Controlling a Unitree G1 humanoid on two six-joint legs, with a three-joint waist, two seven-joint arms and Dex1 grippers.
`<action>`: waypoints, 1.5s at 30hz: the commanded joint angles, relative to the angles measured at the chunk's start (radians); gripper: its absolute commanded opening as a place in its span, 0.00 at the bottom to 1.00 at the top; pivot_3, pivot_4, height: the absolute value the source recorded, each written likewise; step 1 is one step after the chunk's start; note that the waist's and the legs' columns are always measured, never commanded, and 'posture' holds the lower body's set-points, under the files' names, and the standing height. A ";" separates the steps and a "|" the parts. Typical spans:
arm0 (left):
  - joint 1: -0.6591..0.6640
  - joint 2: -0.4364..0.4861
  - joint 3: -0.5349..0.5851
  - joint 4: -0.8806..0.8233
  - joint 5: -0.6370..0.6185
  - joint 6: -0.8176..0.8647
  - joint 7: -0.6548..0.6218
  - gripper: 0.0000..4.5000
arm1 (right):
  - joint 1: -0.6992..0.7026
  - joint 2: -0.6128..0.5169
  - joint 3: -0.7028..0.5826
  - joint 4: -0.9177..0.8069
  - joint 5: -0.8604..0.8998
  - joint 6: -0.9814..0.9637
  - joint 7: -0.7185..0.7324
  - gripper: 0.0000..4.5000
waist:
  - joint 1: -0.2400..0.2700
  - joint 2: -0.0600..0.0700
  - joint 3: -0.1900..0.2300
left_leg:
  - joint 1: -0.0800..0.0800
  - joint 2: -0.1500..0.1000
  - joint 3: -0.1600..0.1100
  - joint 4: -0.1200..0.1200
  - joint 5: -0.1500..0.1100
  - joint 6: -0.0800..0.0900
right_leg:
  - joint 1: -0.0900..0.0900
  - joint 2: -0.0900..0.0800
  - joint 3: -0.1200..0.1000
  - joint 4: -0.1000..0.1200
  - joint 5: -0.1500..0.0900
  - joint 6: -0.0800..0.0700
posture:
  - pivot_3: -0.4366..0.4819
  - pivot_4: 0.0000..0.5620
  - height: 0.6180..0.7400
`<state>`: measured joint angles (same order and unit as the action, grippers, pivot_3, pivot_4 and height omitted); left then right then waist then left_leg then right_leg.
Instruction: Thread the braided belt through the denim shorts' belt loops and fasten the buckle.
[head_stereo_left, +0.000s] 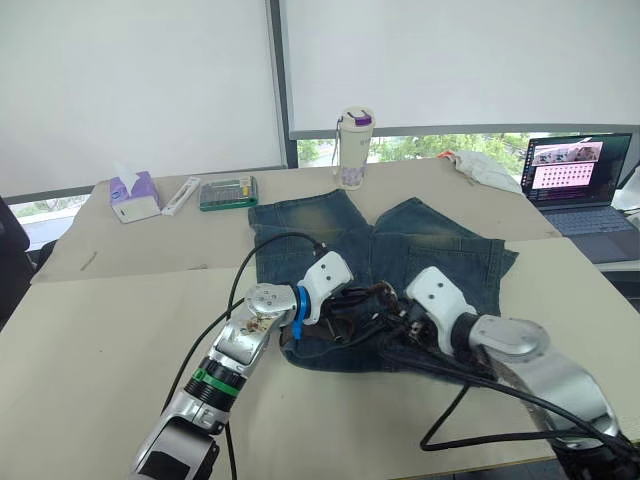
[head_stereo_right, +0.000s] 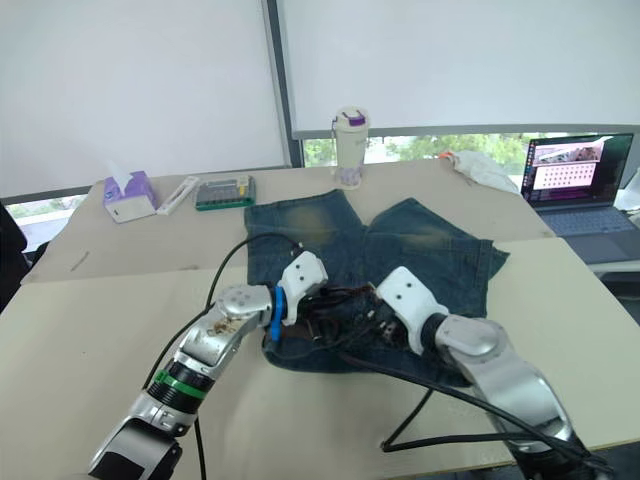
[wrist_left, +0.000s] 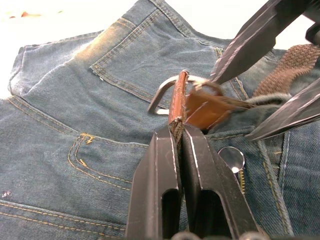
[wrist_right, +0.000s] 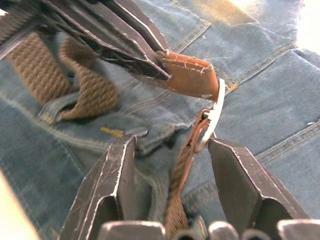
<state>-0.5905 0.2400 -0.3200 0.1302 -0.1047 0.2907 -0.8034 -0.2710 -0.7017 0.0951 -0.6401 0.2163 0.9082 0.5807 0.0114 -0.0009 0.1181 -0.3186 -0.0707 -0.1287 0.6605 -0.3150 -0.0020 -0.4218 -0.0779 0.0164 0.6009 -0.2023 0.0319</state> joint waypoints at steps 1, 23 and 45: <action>-0.023 -0.001 0.010 -0.004 -0.002 -0.036 -0.016 0.00 | -0.026 -0.027 -0.019 -0.016 -0.007 -0.054 0.018 0.57 | 0.000 0.000 0.000 | 0.000 0.000 0.000 0.000 0.000 0.000 | 0.000 0.000 0.000 0.000 0.000 0.000 | 0.48 0.27 1.00; -0.045 0.029 -0.028 0.086 0.109 -0.188 -0.035 0.00 | -0.088 0.111 0.008 0.059 0.031 0.230 -0.114 0.01 | 0.001 0.000 0.000 | 0.000 0.000 0.000 0.000 0.000 0.000 | 0.000 -0.001 0.000 0.000 0.000 0.000 | 0.48 0.27 1.00; -0.094 -0.047 -0.060 0.152 0.206 -0.198 0.007 0.00 | -0.125 0.158 0.029 -0.011 0.071 0.247 -0.133 0.01 | 0.001 0.000 0.000 | 0.000 0.000 0.000 0.000 0.000 0.000 | -0.001 0.000 0.000 0.001 0.000 0.000 | 0.48 0.27 1.00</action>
<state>-0.6571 0.2214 -0.3848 0.3128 0.1160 0.0742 -0.8050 -0.3650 -0.5593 0.1074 -0.5808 0.2586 1.1679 0.4350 0.0119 -0.0006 0.1179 -0.3191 -0.0708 -0.1289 0.6606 -0.3152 -0.0015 -0.4223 -0.0783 0.0167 0.6020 -0.2022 0.0319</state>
